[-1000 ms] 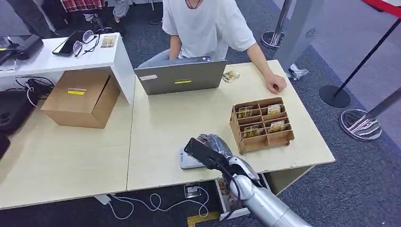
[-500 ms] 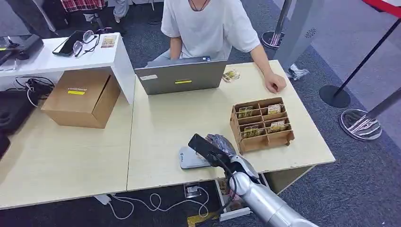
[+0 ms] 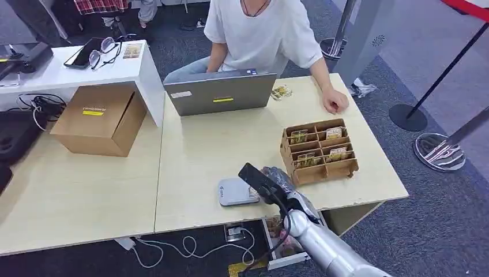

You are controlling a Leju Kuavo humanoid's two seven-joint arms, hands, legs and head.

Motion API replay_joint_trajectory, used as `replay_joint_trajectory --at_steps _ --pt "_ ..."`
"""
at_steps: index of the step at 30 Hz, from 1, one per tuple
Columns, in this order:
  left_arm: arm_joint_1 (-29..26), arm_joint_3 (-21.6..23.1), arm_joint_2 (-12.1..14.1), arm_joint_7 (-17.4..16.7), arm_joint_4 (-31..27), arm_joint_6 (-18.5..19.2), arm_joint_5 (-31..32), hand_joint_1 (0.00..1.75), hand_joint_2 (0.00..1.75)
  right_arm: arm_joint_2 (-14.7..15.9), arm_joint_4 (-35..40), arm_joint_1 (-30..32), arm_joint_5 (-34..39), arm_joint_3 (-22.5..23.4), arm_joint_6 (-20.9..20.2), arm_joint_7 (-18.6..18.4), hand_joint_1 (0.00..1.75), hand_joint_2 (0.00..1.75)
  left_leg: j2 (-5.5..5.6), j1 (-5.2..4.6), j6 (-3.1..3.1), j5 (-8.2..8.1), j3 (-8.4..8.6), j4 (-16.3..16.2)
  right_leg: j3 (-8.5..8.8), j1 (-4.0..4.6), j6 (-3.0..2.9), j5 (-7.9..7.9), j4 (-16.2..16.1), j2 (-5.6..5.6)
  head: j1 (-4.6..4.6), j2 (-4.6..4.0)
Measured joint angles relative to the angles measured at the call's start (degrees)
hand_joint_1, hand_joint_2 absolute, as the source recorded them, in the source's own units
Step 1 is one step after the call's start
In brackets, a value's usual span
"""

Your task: Pass the card to the sensor for recognition and then transmit it.

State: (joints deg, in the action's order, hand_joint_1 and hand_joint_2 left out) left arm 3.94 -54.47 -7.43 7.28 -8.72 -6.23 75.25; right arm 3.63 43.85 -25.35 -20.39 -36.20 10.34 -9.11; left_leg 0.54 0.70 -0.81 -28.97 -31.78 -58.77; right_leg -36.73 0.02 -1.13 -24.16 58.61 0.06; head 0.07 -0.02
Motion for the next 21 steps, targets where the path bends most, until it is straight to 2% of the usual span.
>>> replay_joint_trajectory --at_steps 10,21 --pt "0.3 0.0 0.0 -0.5 0.0 0.7 0.5 0.0 0.0 -0.2 -0.3 -0.2 -3.1 0.0 0.0 0.3 1.75 1.75 0.0 0.0 0.02 0.03 0.01 0.0 0.02 0.0 -0.01 0.02 0.0 0.0 0.02 0.0" --pt "0.5 0.1 0.0 -0.7 0.0 1.1 0.8 0.0 0.0 -1.0 2.8 -0.2 -3.9 -0.5 -1.2 0.4 1.75 1.75 -0.01 0.0 0.0 0.05 0.01 0.0 0.02 0.0 -0.02 0.03 0.0 0.01 0.02 0.0"
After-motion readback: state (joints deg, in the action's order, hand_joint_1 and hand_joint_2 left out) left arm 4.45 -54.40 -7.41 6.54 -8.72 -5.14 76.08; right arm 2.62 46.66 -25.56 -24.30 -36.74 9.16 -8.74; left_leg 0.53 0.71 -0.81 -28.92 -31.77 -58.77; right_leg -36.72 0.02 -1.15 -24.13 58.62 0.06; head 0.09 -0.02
